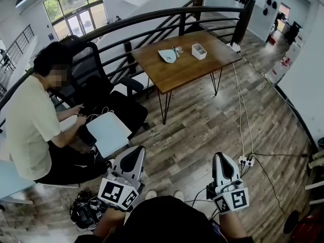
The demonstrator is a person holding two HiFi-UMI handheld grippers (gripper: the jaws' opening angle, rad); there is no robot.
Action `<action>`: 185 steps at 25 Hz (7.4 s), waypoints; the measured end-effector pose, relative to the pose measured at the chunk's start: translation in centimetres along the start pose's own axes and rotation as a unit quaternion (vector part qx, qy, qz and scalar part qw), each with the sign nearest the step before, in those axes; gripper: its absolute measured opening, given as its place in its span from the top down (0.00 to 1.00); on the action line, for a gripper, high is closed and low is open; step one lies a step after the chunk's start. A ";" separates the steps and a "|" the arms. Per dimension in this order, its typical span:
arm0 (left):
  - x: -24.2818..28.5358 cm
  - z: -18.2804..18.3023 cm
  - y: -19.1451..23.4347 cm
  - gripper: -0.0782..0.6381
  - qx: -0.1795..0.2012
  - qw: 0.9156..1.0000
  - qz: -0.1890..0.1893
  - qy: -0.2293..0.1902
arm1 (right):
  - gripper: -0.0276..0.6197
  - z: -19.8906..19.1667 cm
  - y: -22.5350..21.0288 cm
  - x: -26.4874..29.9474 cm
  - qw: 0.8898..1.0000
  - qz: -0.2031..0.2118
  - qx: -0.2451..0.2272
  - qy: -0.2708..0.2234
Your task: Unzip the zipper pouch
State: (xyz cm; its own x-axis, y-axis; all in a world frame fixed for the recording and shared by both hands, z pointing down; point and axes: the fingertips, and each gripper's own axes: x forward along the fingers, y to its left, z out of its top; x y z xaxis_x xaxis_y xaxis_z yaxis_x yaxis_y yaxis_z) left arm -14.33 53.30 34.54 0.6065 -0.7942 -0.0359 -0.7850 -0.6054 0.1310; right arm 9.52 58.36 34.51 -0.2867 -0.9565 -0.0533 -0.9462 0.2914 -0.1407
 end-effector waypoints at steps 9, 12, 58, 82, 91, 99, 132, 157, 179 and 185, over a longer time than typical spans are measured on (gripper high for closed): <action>-1.1 0.8 1.5 0.84 0.006 1.000 -0.005 -0.008 | 0.59 0.5 1.5 0.7 1.000 -0.010 -0.017 -0.015; -1.4 0.5 1.9 0.61 0.008 1.000 -0.009 -0.005 | 0.52 0.2 1.8 0.5 0.999 -0.026 -0.018 -0.013; 16.3 1.5 5.2 0.52 0.035 0.998 0.050 -0.020 | 0.56 1.7 -14.0 14.2 1.000 0.009 0.012 -0.011; 28.9 1.6 12.6 0.52 0.038 0.998 0.033 -0.027 | 0.58 2.3 -19.2 27.3 1.000 0.000 0.000 -0.019; 34.7 3.0 21.2 0.52 0.044 0.998 0.016 -0.030 | 0.60 2.2 -18.3 37.2 1.000 -0.014 -0.001 -0.028; 39.4 3.2 26.9 0.52 0.044 0.999 -0.005 -0.015 | 0.60 1.1 -17.6 44.1 0.999 -0.025 0.008 -0.018; 63.6 -1.1 36.2 0.52 0.022 0.994 0.107 0.029 | 0.66 -2.3 -35.4 69.1 0.993 0.084 0.055 0.070; 71.4 -13.0 45.9 0.52 -0.128 0.975 0.099 0.150 | 0.69 -11.2 -33.3 75.8 0.970 0.119 0.067 0.201; 80.0 -27.3 51.5 0.52 -0.262 0.916 0.106 0.284 | 0.72 -15.0 -37.6 72.0 0.961 0.057 0.055 0.267; 80.6 -29.0 51.5 0.53 -0.253 0.904 0.118 0.323 | 0.73 -15.2 -37.0 70.9 0.959 0.062 0.057 0.272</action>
State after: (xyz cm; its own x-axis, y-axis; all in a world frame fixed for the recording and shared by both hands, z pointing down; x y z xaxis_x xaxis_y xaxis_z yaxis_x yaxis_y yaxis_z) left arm -2.18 -40.40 67.07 0.5050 -0.6037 0.6169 -0.8432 -0.1923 0.5021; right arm 21.93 -20.43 50.92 -0.4614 -0.7688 0.4429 -0.8860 0.3729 -0.2757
